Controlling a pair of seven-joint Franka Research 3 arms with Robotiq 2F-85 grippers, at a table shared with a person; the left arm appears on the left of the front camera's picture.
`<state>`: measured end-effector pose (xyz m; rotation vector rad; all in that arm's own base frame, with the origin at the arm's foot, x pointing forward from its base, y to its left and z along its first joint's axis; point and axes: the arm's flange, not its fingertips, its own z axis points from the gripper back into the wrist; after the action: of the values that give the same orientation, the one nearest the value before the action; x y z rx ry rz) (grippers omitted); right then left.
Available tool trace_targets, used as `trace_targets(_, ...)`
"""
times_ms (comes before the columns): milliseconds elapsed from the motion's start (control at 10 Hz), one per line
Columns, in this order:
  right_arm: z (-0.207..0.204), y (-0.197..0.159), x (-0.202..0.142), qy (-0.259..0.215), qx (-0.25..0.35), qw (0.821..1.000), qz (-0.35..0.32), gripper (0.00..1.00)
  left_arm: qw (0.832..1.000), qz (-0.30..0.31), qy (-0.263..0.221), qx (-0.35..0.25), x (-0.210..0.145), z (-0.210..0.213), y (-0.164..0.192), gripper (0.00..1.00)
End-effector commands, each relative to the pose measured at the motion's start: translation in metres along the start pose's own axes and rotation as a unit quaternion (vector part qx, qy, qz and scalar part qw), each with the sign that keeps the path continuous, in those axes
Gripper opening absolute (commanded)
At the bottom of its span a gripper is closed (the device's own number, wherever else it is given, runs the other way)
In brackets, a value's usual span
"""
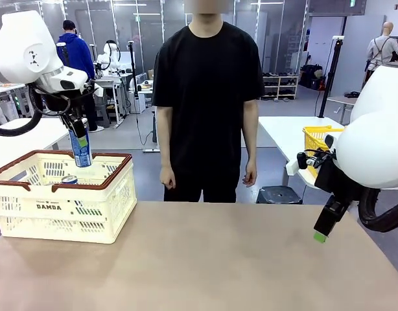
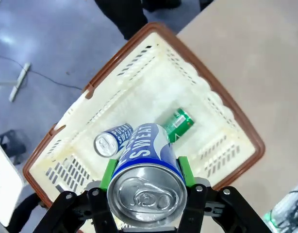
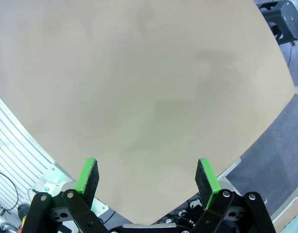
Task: Place the drinks into the Shopping basket.
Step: Pick up one drink and place it into the Shopping basket.
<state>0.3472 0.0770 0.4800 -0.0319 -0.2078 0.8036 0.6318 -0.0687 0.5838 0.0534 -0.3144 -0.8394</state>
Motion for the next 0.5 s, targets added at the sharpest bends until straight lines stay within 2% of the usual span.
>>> trace_targets(0,0.001,-0.001,0.002,0.004,-0.001,1.000,-0.001,1.00,0.999,0.032,-0.018,-0.004,0.004,-0.011,0.012,0.58)
trace_targets(400,0.001,-0.001,0.002,0.004,-0.001,1.000,-0.001,1.00,0.998,0.036,-0.056,0.003,-0.009,-0.047,0.015,0.58)
